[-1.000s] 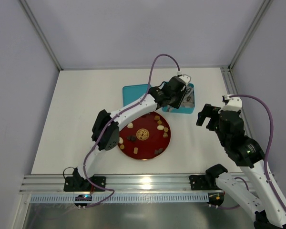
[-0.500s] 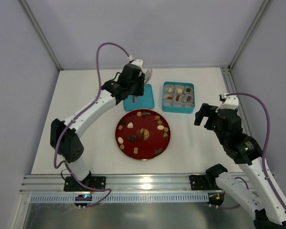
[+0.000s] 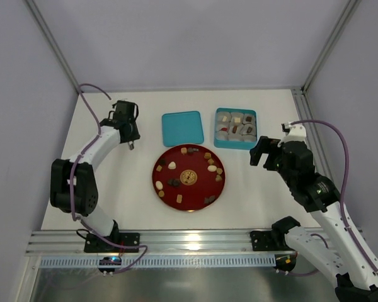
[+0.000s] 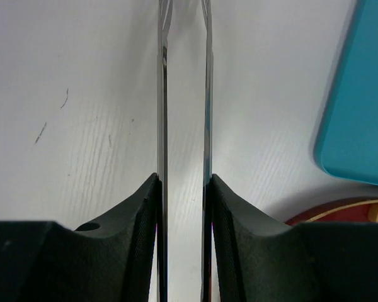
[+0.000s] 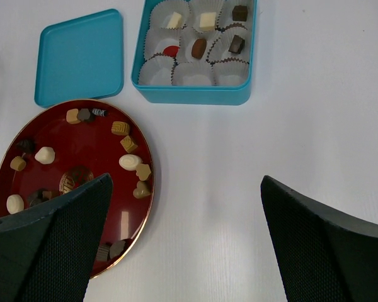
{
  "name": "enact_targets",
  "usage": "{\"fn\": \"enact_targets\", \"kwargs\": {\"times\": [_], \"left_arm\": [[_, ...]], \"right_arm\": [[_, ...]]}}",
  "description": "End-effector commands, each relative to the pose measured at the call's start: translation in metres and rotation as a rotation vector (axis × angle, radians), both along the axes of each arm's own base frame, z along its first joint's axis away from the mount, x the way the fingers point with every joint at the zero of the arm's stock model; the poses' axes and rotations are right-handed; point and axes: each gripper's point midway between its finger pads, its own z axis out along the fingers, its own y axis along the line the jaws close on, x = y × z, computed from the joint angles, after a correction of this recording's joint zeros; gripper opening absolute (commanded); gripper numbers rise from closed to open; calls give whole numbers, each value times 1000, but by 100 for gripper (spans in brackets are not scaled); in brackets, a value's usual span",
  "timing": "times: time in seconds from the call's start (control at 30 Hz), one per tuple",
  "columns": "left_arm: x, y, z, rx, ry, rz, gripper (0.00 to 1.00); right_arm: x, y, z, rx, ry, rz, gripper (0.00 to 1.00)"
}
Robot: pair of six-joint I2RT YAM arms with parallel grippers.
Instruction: Pack the chocolate
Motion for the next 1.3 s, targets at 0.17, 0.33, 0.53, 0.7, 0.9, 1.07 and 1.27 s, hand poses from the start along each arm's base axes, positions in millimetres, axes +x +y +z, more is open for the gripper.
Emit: {"fn": "enact_targets", "kwargs": {"times": [0.17, 0.33, 0.53, 0.7, 0.9, 1.07, 1.27], "left_arm": [[23, 29, -48, -5, 63, 82, 43], [18, 42, -77, -11, 164, 117, 48], [14, 46, -82, 14, 205, 111, 67], [14, 48, -75, 26, 211, 114, 77], [17, 51, -34, 46, 160, 104, 86], [29, 47, 32, 13, 27, 95, 84], [62, -22, 77, -205, -127, -61, 79]], "right_arm": [[3, 6, -1, 37, -30, 16, 100], [1, 6, -3, 34, -23, 25, 100], [0, 9, -7, 45, -17, 35, 100], [1, 9, -7, 44, -18, 31, 100], [3, 10, -8, 42, -7, 30, 100], [7, 12, -4, 37, 9, 33, 100], [22, 24, 23, 63, -1, 50, 100]]}}
